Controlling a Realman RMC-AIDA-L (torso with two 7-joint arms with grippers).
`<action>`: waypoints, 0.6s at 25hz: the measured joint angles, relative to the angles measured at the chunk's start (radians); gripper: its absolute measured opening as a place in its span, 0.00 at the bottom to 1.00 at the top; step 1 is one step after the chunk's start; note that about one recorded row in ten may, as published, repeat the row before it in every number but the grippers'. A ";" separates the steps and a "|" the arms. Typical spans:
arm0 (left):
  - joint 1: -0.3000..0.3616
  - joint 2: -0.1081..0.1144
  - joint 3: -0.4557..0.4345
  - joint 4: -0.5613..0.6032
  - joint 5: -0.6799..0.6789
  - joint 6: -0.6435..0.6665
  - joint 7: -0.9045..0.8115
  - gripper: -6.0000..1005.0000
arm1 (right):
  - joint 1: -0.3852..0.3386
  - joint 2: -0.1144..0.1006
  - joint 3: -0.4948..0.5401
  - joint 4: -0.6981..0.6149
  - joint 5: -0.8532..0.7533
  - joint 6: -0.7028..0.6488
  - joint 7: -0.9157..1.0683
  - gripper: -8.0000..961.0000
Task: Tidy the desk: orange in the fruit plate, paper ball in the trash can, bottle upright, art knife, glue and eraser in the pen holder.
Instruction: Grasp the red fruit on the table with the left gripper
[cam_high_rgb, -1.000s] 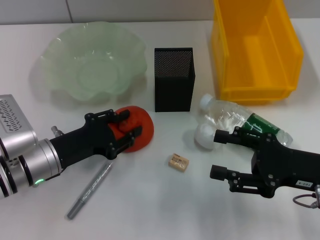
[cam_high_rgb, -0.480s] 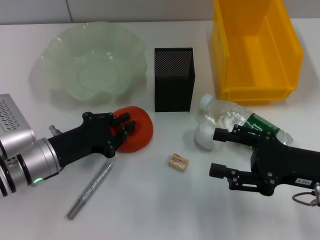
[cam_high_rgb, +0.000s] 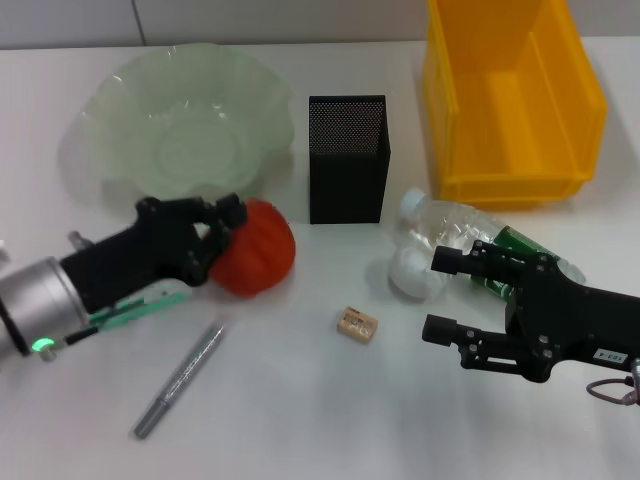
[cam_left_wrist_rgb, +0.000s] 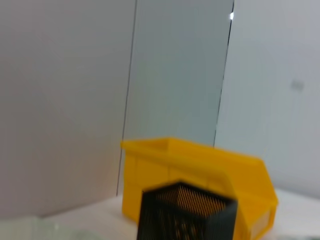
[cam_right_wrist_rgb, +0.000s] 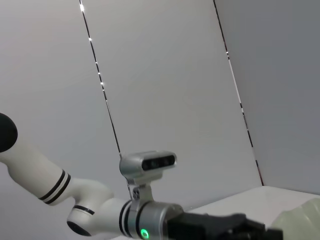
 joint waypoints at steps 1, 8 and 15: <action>0.009 0.000 -0.005 0.028 -0.001 0.024 -0.030 0.10 | 0.000 0.000 0.000 0.000 0.000 0.002 0.000 0.80; 0.045 0.001 -0.037 0.179 -0.028 0.135 -0.202 0.02 | 0.008 0.002 0.000 0.001 0.000 0.012 0.000 0.80; 0.047 0.003 -0.028 0.284 -0.045 0.142 -0.285 0.02 | 0.015 0.002 0.000 0.003 0.000 0.012 0.000 0.80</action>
